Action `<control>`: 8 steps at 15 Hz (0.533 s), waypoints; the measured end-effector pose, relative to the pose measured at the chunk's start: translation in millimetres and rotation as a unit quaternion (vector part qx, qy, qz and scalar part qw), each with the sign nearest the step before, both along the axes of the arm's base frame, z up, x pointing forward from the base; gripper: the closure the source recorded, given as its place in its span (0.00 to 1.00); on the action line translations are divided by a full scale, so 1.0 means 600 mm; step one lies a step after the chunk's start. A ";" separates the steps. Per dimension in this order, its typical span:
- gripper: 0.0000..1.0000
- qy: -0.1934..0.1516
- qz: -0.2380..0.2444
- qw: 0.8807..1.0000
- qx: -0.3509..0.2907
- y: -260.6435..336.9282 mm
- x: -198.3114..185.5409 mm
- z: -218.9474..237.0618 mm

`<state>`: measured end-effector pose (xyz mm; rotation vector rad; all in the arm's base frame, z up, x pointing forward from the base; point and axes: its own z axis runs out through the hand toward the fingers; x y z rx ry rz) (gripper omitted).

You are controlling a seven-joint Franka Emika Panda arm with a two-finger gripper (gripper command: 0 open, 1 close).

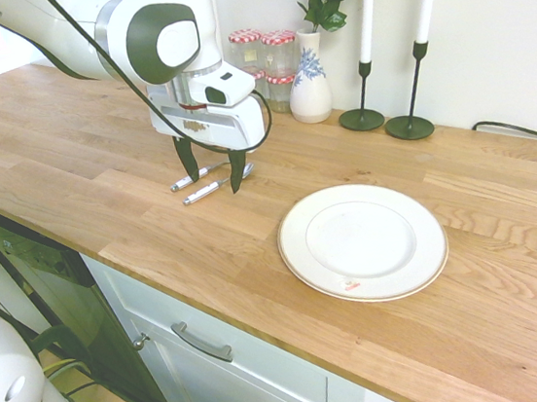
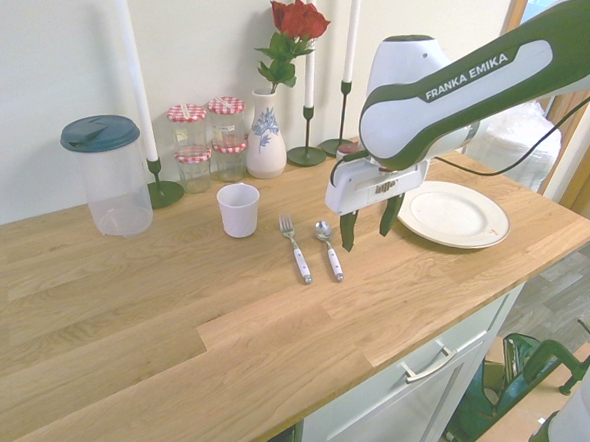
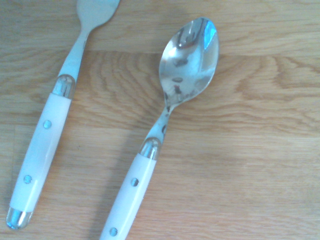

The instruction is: Put the spoon into the plate

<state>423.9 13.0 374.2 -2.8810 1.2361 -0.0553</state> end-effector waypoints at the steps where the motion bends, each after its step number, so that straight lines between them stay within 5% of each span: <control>1: 0.00 0.000 0.000 1.000 0.000 0.000 0.000 -0.001; 8: 0.00 0.001 -0.130 0.991 0.004 0.033 0.010 0.016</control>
